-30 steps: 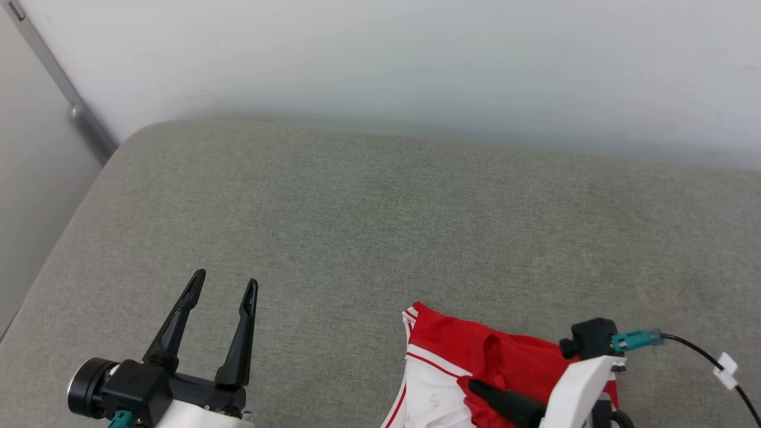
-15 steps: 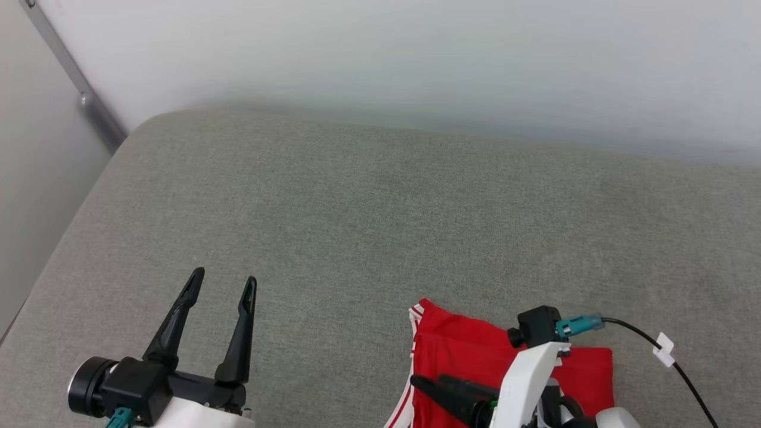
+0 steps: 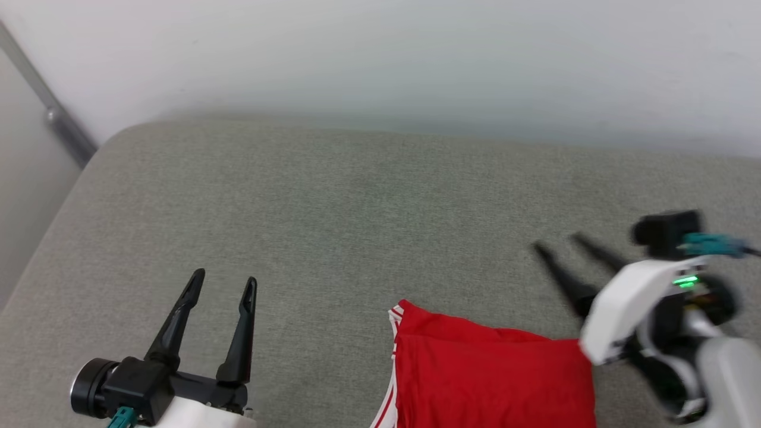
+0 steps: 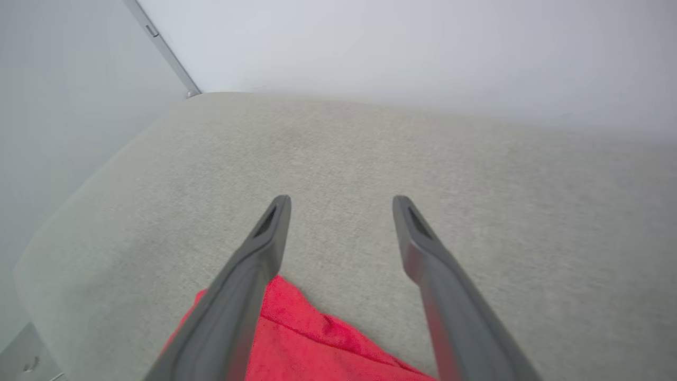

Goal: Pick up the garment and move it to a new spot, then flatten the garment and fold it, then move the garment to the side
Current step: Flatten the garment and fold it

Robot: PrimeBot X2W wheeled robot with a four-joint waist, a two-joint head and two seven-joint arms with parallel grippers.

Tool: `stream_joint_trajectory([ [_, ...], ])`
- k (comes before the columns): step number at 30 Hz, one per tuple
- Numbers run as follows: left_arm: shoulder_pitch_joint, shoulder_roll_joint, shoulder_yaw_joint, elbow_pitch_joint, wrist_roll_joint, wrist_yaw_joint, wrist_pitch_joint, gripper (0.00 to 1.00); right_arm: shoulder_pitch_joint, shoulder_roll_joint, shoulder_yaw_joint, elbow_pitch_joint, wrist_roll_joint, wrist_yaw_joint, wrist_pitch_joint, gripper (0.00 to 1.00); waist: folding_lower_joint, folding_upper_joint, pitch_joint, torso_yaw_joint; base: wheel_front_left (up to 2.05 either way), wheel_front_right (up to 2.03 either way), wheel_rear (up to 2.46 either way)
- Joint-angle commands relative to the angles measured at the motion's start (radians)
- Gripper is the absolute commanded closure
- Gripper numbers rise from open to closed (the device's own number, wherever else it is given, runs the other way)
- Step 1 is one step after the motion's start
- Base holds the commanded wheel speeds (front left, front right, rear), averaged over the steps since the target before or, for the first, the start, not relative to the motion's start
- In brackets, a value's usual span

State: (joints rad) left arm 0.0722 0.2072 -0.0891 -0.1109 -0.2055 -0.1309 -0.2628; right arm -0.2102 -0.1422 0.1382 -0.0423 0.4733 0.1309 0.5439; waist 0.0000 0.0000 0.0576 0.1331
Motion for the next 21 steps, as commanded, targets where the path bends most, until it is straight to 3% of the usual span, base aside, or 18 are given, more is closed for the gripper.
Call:
stream_joint_trajectory([
  [1,-0.013,-0.004,-0.003,-0.002,-0.002,0.001,-0.002,0.0,-0.016,-0.038,-0.015,-0.015,-0.041,0.0,-0.038,0.0,0.0,0.0,0.005,-0.008,0.0,0.0,0.0],
  [5,-0.018,-0.005,-0.014,0.001,-0.01,0.001,-0.002,0.0,-0.001,-0.134,-0.087,-0.044,-0.15,0.0,-0.208,0.0,0.0,0.0,0.019,-0.026,0.0,0.0,0.0],
  [8,-0.02,0.0,-0.03,0.006,-0.018,0.001,-0.002,0.0,0.048,-0.165,-0.143,-0.057,-0.193,-0.001,-0.334,0.0,0.0,0.0,0.028,-0.033,0.0,0.0,0.0],
  [15,-0.006,-0.018,-0.021,0.002,-0.037,0.001,-0.002,0.0,0.208,-0.112,-0.238,-0.132,-0.21,0.0,-0.538,0.0,0.0,0.0,0.039,-0.047,0.0,0.0,0.0],
  [21,0.006,-0.034,-0.027,0.006,-0.044,0.001,-0.002,0.0,0.302,-0.057,-0.238,-0.172,-0.234,0.0,-0.633,0.0,0.0,0.0,0.033,-0.054,0.0,0.0,0.0],
])
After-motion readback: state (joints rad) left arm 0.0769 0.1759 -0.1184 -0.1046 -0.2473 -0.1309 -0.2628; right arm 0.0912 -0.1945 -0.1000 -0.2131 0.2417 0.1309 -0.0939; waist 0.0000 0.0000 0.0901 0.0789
